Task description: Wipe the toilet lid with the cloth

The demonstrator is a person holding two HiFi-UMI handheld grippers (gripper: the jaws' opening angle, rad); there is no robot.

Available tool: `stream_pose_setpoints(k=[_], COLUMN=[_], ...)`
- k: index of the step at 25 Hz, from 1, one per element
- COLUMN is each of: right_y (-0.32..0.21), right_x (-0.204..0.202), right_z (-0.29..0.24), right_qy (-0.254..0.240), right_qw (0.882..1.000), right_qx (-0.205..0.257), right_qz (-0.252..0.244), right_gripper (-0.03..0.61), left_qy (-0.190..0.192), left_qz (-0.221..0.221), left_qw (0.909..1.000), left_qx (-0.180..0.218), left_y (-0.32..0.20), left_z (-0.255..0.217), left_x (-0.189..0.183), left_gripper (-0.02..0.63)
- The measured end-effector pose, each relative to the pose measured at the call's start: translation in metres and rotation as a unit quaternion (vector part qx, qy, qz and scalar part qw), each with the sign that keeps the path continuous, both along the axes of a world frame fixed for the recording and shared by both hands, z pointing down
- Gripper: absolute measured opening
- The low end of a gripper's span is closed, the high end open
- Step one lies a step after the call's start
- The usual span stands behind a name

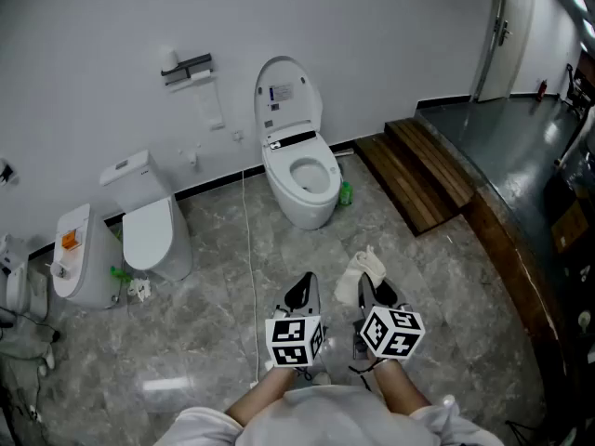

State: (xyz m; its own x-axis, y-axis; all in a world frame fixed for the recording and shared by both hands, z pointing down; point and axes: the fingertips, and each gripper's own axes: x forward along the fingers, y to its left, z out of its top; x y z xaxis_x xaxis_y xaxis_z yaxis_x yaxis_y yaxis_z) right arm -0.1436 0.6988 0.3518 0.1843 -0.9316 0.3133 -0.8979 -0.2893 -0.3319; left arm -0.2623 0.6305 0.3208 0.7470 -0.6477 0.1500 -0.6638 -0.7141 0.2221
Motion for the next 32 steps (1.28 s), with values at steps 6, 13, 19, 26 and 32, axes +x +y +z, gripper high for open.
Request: stream_pose_setpoints(k=[6,13,19,26,32], right_y=[-0.01,-0.042,-0.084,-0.157,-0.226], right_x=[0.031,0.048,0.063,0.08,0.093], right_z=[-0.003,0.006,0.007,-0.009,-0.016], right_qy=[0.004,-0.007,-0.001,-0.001,0.007], right_qw=[1.0,1.0,1.0,1.0,1.0], right_qx=[0.005,0.001,-0.005,0.002,0.003], right_qz=[0.021,0.02,0.018,0.013,0.006], right_gripper=[0.098,0.098,0.098,0.098,0.098], left_qy=[-0.003,-0.003,-0.004,-0.004,0.005], left_qz=[0.014,0.017,0.018,0.02,0.017], left_qw=[0.9999,0.9998,0.9998,0.9998,0.9997], left_qx=[0.004,0.003,0.004,0.009,0.017], left_y=[-0.019,-0.049,-0.092,-0.163,-0.228], left_z=[0.0,0.004,0.002,-0.011,-0.02], left_x=[0.035,0.056,0.074,0.096,0.109], left_gripper=[0.012,0.012,0.012,0.012,0.012])
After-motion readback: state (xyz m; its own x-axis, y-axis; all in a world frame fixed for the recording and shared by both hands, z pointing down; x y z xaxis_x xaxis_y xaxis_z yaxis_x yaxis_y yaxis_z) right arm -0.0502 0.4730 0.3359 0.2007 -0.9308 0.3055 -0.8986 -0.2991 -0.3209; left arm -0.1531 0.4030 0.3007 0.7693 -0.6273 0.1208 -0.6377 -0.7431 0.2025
